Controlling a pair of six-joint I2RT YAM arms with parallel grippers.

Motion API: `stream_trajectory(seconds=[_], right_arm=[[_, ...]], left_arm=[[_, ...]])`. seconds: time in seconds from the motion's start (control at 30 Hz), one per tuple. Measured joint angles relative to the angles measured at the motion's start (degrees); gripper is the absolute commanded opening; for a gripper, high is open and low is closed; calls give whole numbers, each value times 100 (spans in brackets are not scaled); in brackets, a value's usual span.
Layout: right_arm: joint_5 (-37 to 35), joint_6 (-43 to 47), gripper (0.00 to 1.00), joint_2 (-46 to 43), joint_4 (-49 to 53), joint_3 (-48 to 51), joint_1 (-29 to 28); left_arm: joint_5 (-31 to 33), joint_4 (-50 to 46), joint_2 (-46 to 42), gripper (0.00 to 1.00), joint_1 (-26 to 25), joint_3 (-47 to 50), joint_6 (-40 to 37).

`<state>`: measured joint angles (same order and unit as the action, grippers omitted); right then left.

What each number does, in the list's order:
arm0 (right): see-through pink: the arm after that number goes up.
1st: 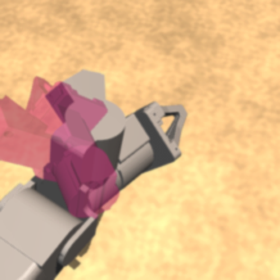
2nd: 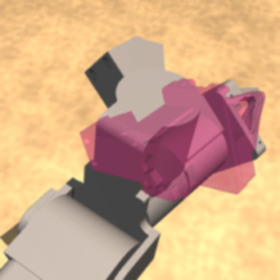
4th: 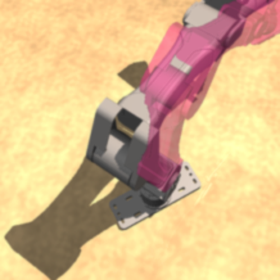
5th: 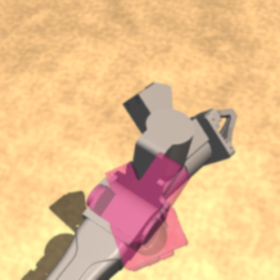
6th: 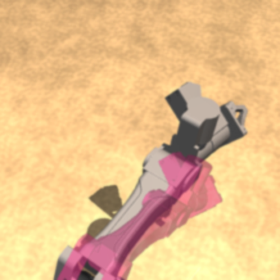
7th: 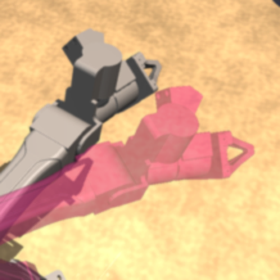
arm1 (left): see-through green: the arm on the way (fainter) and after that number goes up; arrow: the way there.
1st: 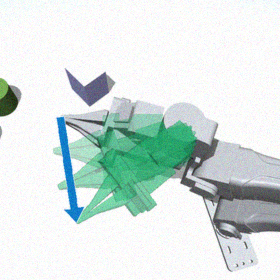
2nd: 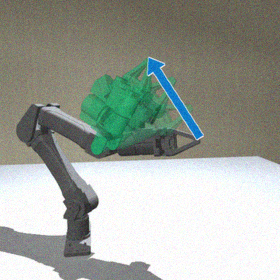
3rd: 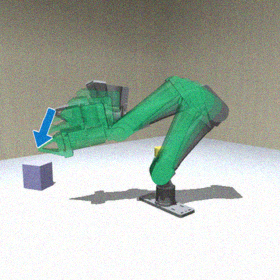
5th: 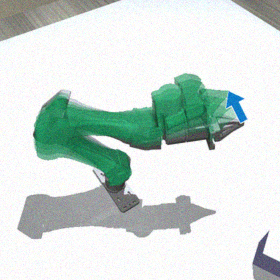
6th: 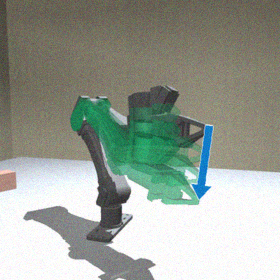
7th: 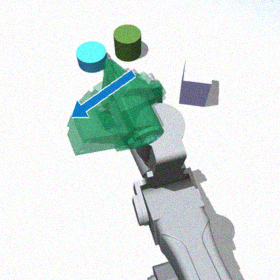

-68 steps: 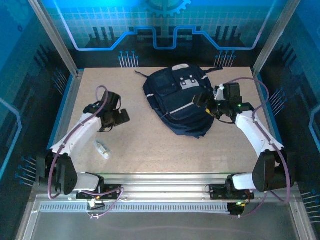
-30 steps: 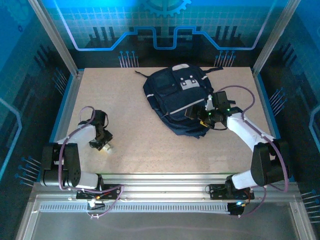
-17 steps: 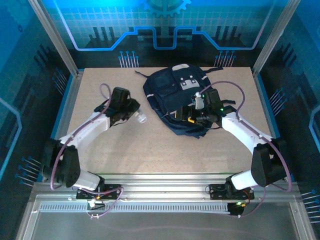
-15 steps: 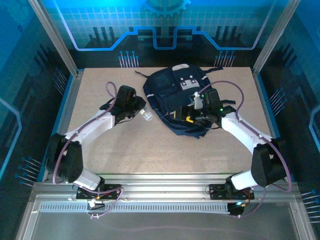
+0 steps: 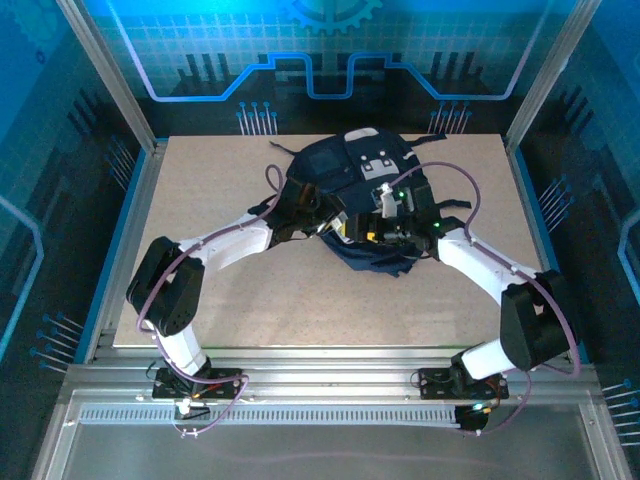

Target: Pack books, pencil case, and school supplies into a backpack

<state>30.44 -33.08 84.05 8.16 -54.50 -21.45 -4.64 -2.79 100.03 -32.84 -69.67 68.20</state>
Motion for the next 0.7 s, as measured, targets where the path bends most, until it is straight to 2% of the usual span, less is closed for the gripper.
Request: stream_trajectory(seconds=[0.13, 0.37, 0.43, 0.5, 0.63, 0.7], right_arm=[[2, -90, 65, 162, -114, 17, -4], [142, -273, 26, 492, -319, 11, -33], [168, -267, 19, 511, -352, 0, -63], [177, -321, 10, 525, -354, 0, -61], [179, -319, 6, 535, -330, 4, -48], [201, -326, 6, 531, -315, 17, 11]], left_arm=[[-87, 94, 0, 42, -92, -4, 116], [-181, 179, 13, 46, -203, -4, 247], [-184, 181, 52, 50, -203, -2, 249], [-199, 175, 57, 65, -203, -2, 262], [-358, 260, 57, 99, -227, -4, 131], [-382, 166, 57, 99, -227, -70, -92]])
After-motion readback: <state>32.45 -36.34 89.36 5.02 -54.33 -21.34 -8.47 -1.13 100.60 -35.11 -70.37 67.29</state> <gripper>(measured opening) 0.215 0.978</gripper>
